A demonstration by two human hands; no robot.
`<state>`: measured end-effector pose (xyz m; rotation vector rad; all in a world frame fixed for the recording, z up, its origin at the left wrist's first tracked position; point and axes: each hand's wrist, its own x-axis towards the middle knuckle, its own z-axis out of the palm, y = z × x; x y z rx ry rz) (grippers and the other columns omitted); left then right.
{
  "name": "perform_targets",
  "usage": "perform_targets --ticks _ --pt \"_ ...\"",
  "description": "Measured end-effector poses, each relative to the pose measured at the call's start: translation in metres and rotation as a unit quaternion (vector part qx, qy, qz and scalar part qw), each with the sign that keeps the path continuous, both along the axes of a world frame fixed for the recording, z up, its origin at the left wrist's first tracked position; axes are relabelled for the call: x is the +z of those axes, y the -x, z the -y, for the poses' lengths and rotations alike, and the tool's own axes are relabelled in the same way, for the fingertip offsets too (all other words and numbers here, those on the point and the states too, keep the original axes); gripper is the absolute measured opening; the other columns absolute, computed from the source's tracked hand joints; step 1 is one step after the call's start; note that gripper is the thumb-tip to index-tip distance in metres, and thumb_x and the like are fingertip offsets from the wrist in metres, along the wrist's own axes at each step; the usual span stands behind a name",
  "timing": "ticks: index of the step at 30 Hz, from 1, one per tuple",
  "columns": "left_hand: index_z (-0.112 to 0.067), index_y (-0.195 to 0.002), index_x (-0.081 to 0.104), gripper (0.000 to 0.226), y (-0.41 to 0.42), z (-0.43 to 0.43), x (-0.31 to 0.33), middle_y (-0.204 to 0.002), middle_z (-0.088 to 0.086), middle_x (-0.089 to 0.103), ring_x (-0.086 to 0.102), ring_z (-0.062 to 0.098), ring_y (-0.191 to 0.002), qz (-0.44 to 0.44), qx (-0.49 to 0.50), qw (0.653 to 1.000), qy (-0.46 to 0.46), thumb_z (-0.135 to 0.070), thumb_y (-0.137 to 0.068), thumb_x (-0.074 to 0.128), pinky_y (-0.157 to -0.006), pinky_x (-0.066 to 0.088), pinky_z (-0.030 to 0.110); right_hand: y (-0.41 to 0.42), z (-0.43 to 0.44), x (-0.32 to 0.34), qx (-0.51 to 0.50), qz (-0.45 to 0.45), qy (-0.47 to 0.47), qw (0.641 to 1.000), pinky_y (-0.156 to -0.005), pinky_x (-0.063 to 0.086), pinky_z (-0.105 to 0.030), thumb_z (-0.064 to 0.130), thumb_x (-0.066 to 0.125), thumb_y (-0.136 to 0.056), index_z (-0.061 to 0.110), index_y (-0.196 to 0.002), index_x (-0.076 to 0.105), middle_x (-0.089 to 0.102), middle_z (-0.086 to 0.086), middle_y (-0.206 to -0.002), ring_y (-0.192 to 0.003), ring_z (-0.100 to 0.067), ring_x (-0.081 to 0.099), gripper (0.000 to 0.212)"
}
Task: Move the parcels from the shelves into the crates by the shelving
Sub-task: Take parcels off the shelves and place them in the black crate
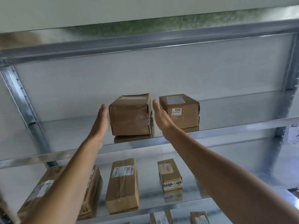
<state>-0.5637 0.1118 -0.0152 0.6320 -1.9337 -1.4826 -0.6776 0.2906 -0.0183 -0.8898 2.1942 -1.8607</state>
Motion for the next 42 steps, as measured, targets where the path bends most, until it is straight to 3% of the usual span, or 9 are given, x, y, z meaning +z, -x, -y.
perform_targets --ticks 5,9,14,18,22,28,34,39,42 --pt "-0.035 -0.163 0.012 0.081 0.016 0.018 -0.004 -0.172 -0.006 0.01 0.009 0.015 -0.158 0.006 -0.051 0.998 -0.048 -0.079 -0.095 0.01 -0.127 0.005 0.051 0.002 0.015 0.001 0.007 0.08 0.039 0.996 -0.124 0.009 -0.036 0.055 0.011 -0.108 0.016 -0.163 0.014 0.013 -0.002 -0.17 -0.157 -0.019 0.011 0.067" --pt "-0.039 -0.16 0.028 0.085 0.026 0.034 -0.006 -0.168 -0.012 0.024 0.014 0.01 -0.157 0.002 -0.095 0.993 -0.075 -0.085 -0.091 0.008 -0.127 0.004 0.051 0.002 0.025 0.004 0.001 0.125 0.054 0.991 -0.124 0.009 -0.039 0.056 0.01 -0.107 0.016 -0.163 0.011 0.012 -0.004 -0.17 -0.157 -0.022 0.01 0.069" --pt "-0.039 -0.144 0.054 0.085 0.036 0.048 -0.01 -0.143 -0.009 0.06 0.05 0.01 -0.134 -0.025 -0.108 0.988 -0.106 -0.086 -0.089 0.009 -0.116 0.03 0.04 0.012 0.038 0.003 -0.008 0.185 0.067 0.98 -0.124 0.013 -0.041 0.063 0.012 -0.105 0.017 -0.163 0.01 0.013 -0.007 -0.17 -0.156 -0.026 0.014 0.074" --pt "-0.038 -0.13 0.063 0.077 0.043 0.046 -0.011 -0.122 -0.005 0.071 0.062 0.011 -0.113 -0.033 -0.134 0.982 -0.13 -0.079 -0.095 0.009 -0.094 0.044 0.036 0.025 0.056 -0.005 -0.015 0.193 0.098 0.976 -0.101 0.05 -0.036 0.068 0.019 -0.103 0.017 -0.145 0.055 0.062 -0.01 -0.138 -0.126 -0.026 0.06 0.075" --pt "-0.036 -0.124 0.068 0.077 0.044 0.045 -0.011 -0.119 -0.003 0.075 0.067 0.012 -0.112 -0.043 -0.162 0.974 -0.155 -0.078 -0.096 0.009 -0.081 0.052 0.032 0.033 0.07 -0.014 -0.017 0.225 0.142 0.964 -0.099 0.056 -0.048 0.071 0.023 -0.101 0.017 -0.099 0.076 0.077 -0.011 -0.098 -0.099 -0.028 0.072 0.076" --pt "-0.038 -0.116 0.071 0.074 0.041 0.039 -0.013 -0.111 -0.006 0.078 0.071 0.009 -0.102 -0.057 -0.165 0.969 -0.176 -0.079 -0.096 0.013 -0.076 0.053 0.032 0.027 0.069 -0.011 -0.017 0.241 0.151 0.958 -0.079 0.061 -0.037 0.074 0.022 -0.099 0.017 -0.11 0.072 0.075 -0.006 -0.085 -0.08 -0.021 0.071 0.076" --pt "-0.038 -0.133 0.065 0.076 0.03 0.035 -0.018 -0.121 -0.004 0.075 0.069 0.013 -0.11 -0.08 -0.162 0.966 -0.184 -0.08 -0.094 0.014 -0.081 0.055 0.036 0.016 0.066 -0.008 -0.01 0.213 0.146 0.966 -0.083 0.059 -0.04 0.076 0.022 -0.098 0.015 -0.101 0.071 0.072 -0.008 -0.075 -0.069 -0.021 0.07 0.078" --pt "-0.044 -0.122 0.066 0.067 0.015 0.026 -0.012 -0.114 -0.011 0.076 0.07 0.005 -0.108 -0.104 -0.158 0.971 -0.145 -0.074 -0.098 0.011 -0.077 0.055 0.031 0.001 0.057 -0.004 0.006 0.193 0.164 0.968 -0.061 0.057 -0.029 0.068 0.019 -0.103 0.015 -0.056 0.07 0.066 -0.005 -0.054 -0.051 -0.015 0.065 0.087" --pt "-0.045 -0.12 0.068 0.066 0.006 0.02 -0.007 -0.119 -0.011 0.075 0.069 0.006 -0.112 -0.118 -0.157 0.972 -0.127 -0.072 -0.1 0.011 -0.094 0.053 0.035 -0.011 0.048 0.001 0.015 0.189 0.178 0.966 -0.058 0.057 -0.027 0.067 0.021 -0.103 0.014 -0.058 0.069 0.066 -0.006 -0.056 -0.053 -0.017 0.065 0.085"
